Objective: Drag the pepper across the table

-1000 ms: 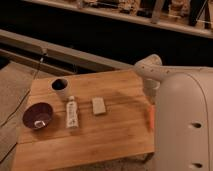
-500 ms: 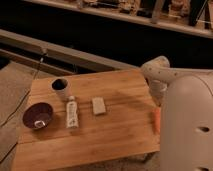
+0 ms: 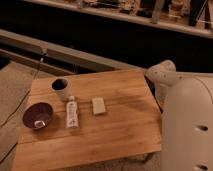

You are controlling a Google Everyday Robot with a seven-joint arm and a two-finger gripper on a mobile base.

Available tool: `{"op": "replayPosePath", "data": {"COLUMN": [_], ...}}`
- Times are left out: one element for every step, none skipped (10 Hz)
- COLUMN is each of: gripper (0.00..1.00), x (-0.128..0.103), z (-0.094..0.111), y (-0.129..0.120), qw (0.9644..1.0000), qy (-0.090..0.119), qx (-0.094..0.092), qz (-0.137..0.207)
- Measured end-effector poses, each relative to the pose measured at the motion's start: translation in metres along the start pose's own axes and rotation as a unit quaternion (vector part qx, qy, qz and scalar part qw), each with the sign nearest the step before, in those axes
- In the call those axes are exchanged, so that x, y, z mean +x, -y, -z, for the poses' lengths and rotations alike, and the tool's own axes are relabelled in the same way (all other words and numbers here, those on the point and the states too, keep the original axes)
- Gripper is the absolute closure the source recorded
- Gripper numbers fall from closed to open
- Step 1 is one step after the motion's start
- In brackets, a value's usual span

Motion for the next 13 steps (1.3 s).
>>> {"op": "replayPosePath", "data": {"gripper": [1.00, 1.00, 1.00, 1.00, 1.00, 1.00, 1.00, 1.00, 1.00, 1.00, 1.00, 1.00, 1.00], "x": [0.001, 0.002, 0.003, 0.003, 0.003, 0.003, 0.003, 0.002, 0.002, 0.002, 0.002, 0.002, 0.003], "z": [-0.008, -0.012, -0.016, -0.019, -0.023, -0.025, -0.027, -0.029, -0.030, -0.031, -0.033, -0.034, -0.035], "y": [0.007, 0.011, 0.014, 0.018, 0.024, 0.026, 0.029, 0.033, 0.035, 0.036, 0.039, 0.041, 0.043], "qw": [1.0000, 0.9998, 0.9997, 0.9995, 0.9991, 0.9989, 0.9987, 0.9984, 0.9982, 0.9981, 0.9978, 0.9976, 0.9974], "qy": [-0.007, -0.011, -0.014, -0.017, -0.021, -0.022, -0.023, -0.024, -0.025, -0.025, -0.026, -0.027, -0.028], "qx": [0.007, 0.014, 0.020, 0.026, 0.036, 0.040, 0.045, 0.049, 0.052, 0.054, 0.058, 0.060, 0.063], "qz": [-0.001, -0.001, -0.001, -0.001, -0.003, -0.005, -0.009, -0.013, -0.015, -0.016, -0.018, -0.020, -0.022]}}
